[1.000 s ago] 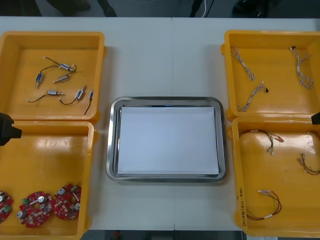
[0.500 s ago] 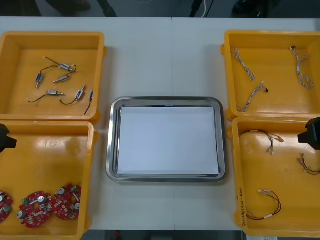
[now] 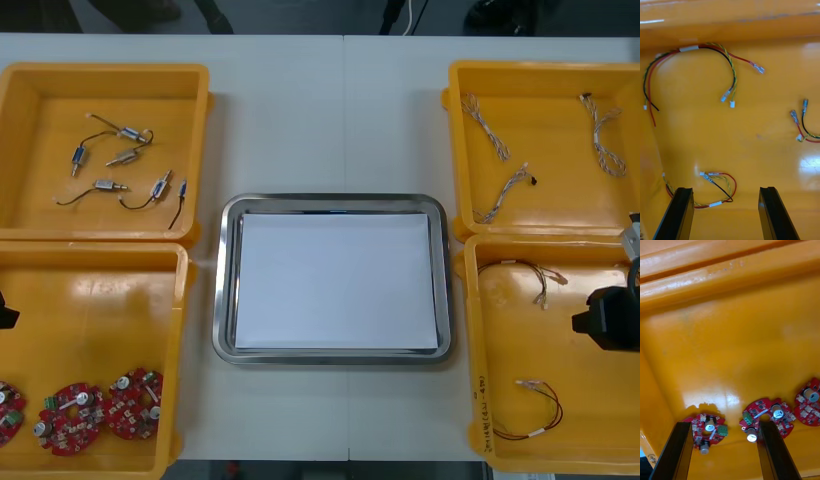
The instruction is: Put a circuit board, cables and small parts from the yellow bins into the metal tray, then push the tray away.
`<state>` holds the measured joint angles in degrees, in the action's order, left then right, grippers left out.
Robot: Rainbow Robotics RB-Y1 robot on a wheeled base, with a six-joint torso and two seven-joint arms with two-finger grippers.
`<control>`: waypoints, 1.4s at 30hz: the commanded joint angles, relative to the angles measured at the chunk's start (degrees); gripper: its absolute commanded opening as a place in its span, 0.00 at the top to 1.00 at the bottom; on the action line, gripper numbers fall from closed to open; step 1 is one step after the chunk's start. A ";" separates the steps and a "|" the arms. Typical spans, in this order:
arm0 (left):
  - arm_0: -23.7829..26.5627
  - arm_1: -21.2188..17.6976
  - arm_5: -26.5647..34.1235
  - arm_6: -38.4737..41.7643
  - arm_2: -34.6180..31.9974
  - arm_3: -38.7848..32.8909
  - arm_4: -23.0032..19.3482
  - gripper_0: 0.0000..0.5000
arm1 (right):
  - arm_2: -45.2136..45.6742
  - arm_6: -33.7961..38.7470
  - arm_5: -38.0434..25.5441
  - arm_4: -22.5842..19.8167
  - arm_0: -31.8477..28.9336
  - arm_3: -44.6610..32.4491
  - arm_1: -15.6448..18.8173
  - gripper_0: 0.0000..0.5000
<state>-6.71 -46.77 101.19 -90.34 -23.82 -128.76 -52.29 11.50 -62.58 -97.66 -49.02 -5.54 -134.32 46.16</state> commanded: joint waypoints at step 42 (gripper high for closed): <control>-27.21 -16.34 -38.35 -7.74 9.23 4.30 0.26 0.00 | -18.79 5.80 10.65 19.40 -4.04 7.58 -9.78 0.00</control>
<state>-31.77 -60.83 64.45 -93.83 -15.85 -125.21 -52.82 -5.97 -58.40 -86.23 -29.53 -8.30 -126.25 36.67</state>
